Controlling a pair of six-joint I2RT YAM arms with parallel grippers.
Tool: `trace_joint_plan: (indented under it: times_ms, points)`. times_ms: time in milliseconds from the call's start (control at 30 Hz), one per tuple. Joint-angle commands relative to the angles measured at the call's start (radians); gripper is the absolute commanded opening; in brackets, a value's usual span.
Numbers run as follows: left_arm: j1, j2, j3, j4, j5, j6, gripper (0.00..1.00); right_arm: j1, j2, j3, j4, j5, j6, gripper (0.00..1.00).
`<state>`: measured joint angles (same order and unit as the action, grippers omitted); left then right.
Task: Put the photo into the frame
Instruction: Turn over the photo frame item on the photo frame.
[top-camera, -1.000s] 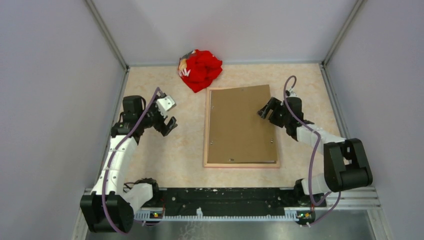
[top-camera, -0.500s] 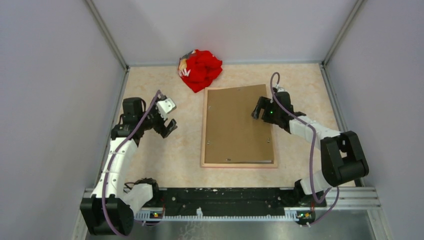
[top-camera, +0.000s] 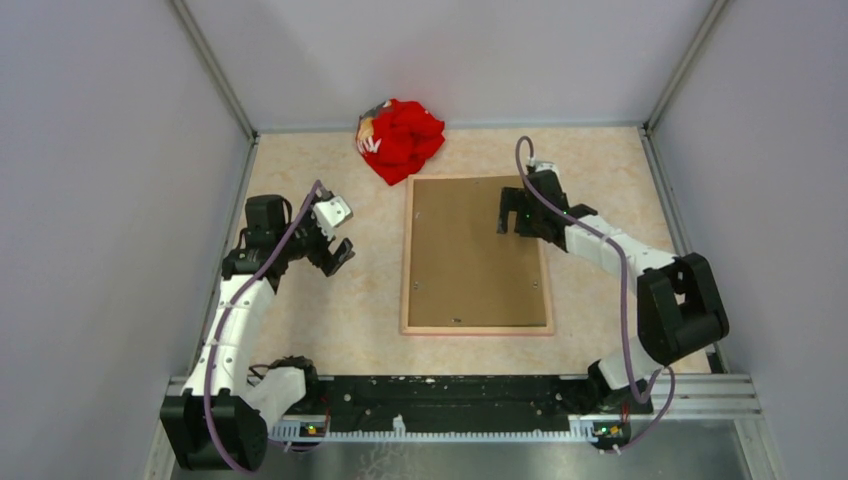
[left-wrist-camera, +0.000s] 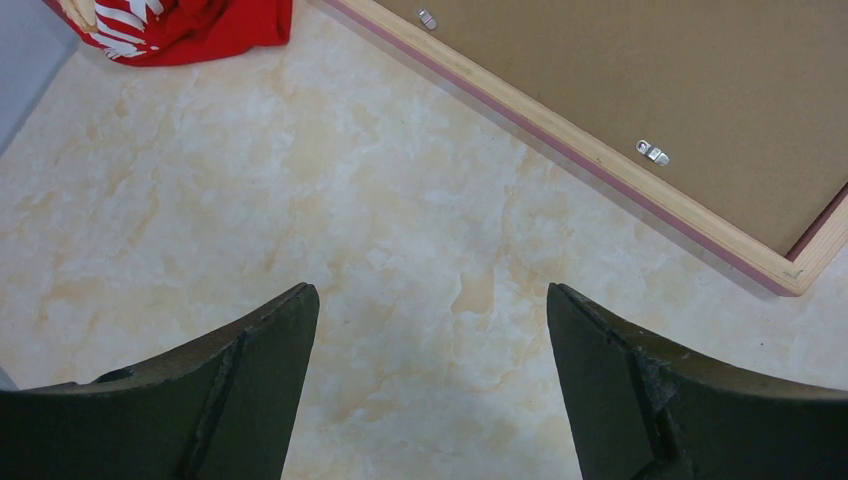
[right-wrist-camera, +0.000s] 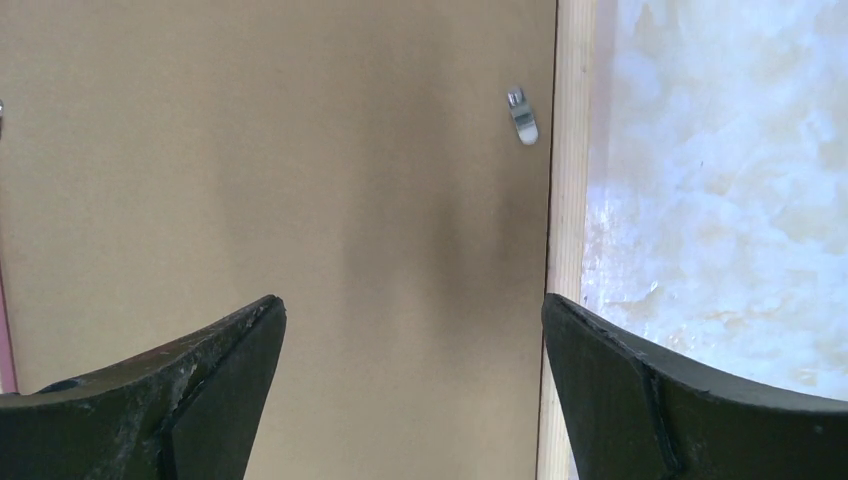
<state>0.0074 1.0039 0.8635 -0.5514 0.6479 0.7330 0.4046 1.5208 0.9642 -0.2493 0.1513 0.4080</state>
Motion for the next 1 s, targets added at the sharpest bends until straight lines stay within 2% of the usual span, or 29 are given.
trace_joint_plan:
  times_ms: [0,233,533,600,667,800,833,967]
  points:
    - [-0.003,-0.003,0.003,-0.001,0.033,0.013,0.91,0.056,0.034,0.126,-0.084,0.112,-0.063,0.99]
    - [-0.004,-0.002,0.003,0.0,0.023,0.005,0.91,0.082,0.031,0.16,-0.092,0.147,-0.064,0.99]
    - [-0.003,0.072,0.032,0.013,0.074,-0.09,0.9,0.094,-0.052,0.235,-0.122,0.044,-0.013,0.98]
    - [-0.003,0.113,0.045,0.019,0.115,-0.111,0.88,0.103,-0.051,0.265,-0.156,0.01,0.014,0.93]
    - [-0.032,0.17,0.065,0.03,0.139,-0.153,0.86,0.108,-0.058,0.275,-0.177,-0.048,0.07,0.82]
    - [-0.091,0.298,0.116,0.045,0.141,-0.212,0.83,0.147,-0.121,0.159,-0.063,-0.145,0.182,0.5]
    - [-0.111,0.326,0.122,0.06,0.141,-0.238,0.82,0.168,-0.134,0.123,-0.028,-0.148,0.207,0.44]
    - [-0.17,0.44,0.132,0.116,0.143,-0.287,0.75,0.277,-0.137,-0.015,0.12,-0.17,0.309,0.42]
